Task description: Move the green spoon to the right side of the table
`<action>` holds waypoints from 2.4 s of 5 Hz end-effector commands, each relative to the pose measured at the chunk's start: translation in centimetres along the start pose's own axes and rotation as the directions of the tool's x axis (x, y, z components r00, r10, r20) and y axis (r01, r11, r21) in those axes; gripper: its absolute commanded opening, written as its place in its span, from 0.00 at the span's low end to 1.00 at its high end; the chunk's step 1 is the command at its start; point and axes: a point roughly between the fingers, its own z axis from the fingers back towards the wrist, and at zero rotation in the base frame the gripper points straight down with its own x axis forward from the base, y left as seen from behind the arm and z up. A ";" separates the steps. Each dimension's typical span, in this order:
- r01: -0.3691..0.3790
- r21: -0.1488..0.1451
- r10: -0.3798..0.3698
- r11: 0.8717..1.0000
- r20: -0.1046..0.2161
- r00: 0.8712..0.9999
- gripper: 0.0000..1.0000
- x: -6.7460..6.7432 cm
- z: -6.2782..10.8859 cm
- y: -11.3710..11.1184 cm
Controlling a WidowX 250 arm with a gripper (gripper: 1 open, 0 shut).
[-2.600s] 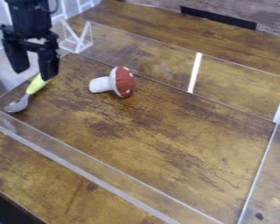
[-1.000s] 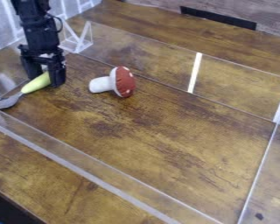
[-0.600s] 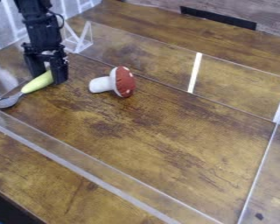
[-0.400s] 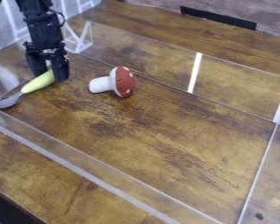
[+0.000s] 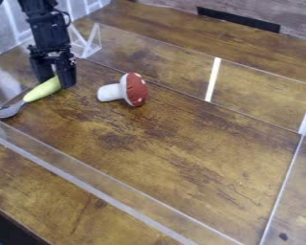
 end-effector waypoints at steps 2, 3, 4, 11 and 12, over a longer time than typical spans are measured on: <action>-0.026 0.009 0.026 1.000 0.050 0.998 0.00 -0.6 1.9 1.9; -0.048 0.013 0.047 0.999 0.059 0.997 0.00 -1.0 3.1 1.4; -0.074 0.019 0.072 0.997 0.075 0.995 0.00 -1.4 4.9 0.5; -0.127 0.003 0.125 0.992 0.134 0.983 0.00 -3.3 12.2 -7.0; -0.090 -0.020 0.092 0.996 0.138 0.986 0.00 -3.0 11.5 -10.6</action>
